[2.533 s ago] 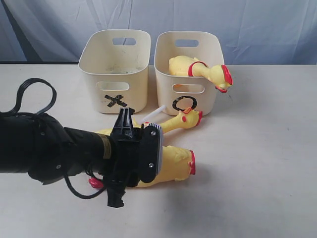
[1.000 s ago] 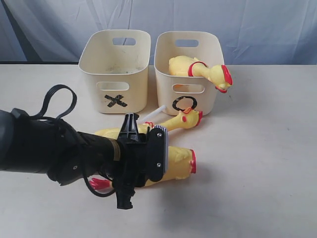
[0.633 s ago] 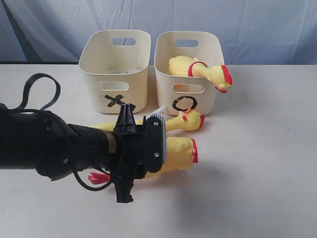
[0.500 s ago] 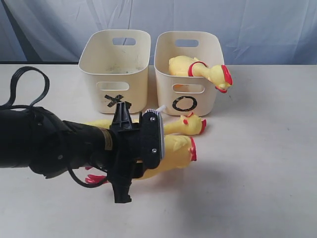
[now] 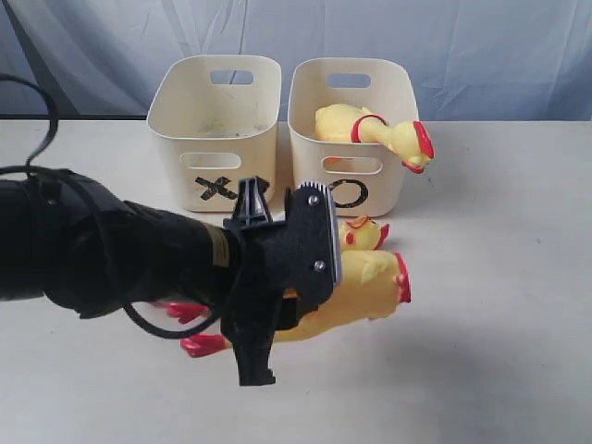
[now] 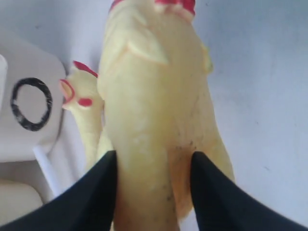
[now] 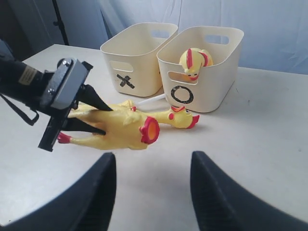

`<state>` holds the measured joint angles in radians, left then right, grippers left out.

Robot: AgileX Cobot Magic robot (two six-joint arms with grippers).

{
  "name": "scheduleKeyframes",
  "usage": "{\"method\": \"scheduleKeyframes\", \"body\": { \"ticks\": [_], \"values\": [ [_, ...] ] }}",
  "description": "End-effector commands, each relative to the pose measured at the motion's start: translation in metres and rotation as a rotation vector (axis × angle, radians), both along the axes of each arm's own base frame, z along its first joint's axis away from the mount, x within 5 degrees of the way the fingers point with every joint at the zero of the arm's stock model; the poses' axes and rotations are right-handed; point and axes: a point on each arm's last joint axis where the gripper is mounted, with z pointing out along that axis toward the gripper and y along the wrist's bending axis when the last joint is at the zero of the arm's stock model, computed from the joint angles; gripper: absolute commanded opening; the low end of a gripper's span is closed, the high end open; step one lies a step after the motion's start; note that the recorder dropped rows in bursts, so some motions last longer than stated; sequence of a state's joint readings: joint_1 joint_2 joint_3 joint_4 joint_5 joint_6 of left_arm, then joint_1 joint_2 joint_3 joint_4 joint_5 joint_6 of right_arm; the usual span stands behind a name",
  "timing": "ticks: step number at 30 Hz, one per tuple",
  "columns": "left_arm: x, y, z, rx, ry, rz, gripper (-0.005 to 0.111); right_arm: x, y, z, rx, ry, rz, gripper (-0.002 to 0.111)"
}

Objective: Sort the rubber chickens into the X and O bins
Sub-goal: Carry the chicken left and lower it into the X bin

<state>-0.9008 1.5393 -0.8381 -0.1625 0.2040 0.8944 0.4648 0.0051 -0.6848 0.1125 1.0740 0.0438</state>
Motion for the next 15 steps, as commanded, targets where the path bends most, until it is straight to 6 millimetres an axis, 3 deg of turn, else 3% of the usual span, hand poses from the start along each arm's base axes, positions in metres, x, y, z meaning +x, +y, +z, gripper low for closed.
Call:
{"method": "scheduleKeyframes", "body": {
  "ticks": [1, 9, 15],
  "values": [
    [0.011, 0.000, 0.034, -0.104, -0.068, 0.039, 0.000, 0.000, 0.000, 0.000, -0.001, -0.012, -0.005, 0.046],
    [0.056, 0.026, 0.063, -0.198, -0.106, 0.236, 0.000, 0.000, 0.000, 0.000, -0.001, -0.012, -0.005, 0.046],
    [0.097, 0.065, 0.088, -0.274, -0.176, 0.423, 0.000, 0.000, 0.000, 0.000, -0.001, -0.012, -0.005, 0.046]
  ]
}}
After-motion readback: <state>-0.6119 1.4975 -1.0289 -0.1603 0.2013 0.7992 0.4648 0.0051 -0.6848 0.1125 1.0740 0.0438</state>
